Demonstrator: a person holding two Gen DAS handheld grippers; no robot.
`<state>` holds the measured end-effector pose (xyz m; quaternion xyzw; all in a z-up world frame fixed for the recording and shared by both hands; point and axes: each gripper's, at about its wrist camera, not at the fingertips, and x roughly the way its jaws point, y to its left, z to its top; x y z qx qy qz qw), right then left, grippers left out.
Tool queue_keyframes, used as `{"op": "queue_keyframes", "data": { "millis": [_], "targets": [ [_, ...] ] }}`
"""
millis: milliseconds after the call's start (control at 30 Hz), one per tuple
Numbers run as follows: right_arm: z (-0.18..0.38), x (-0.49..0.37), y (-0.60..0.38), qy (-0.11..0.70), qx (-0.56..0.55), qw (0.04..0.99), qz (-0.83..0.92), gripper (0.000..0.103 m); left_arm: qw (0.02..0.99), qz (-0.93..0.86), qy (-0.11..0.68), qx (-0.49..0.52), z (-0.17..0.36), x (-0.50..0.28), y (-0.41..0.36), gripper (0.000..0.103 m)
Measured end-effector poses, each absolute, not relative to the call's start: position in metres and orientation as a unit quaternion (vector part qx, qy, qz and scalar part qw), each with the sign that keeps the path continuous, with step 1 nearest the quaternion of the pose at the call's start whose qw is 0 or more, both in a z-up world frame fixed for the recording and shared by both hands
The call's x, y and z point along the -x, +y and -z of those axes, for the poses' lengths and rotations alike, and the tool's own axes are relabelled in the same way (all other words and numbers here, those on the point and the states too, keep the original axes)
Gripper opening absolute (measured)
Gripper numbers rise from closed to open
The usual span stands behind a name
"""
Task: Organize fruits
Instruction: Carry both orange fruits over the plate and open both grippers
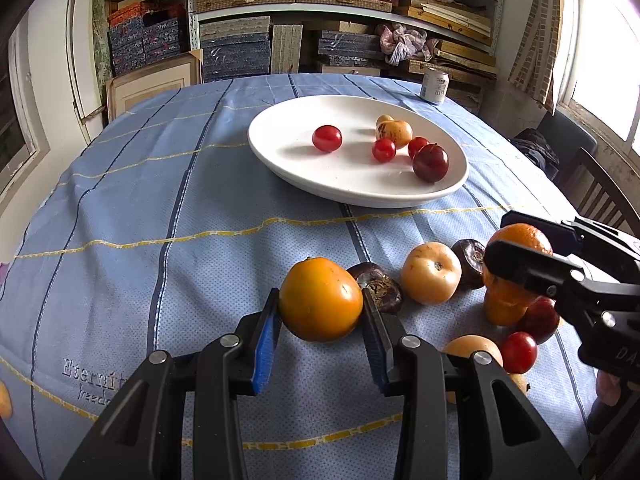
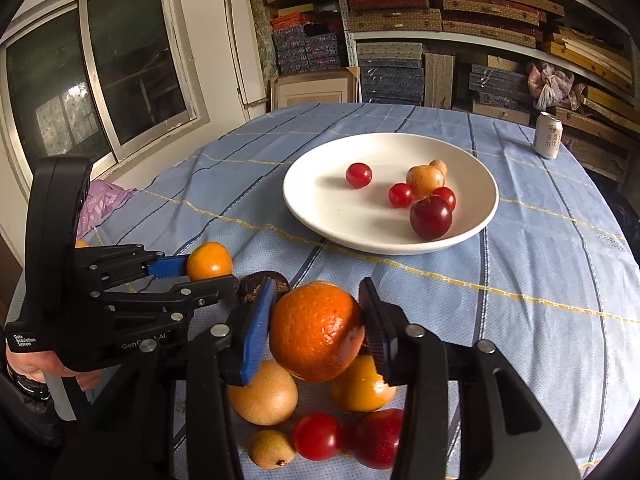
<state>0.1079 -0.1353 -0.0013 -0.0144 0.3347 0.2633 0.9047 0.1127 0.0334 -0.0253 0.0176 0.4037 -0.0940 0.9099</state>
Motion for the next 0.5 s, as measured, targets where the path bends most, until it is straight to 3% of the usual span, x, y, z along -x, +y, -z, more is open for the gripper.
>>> {"op": "queue_keyframes", "data": {
  "millis": [500],
  "targets": [
    [-0.037,-0.129,-0.153,0.3,0.015,0.921,-0.25,0.042,0.92,0.102,0.377,-0.034,-0.006,-0.131,0.025,0.039]
  ]
}}
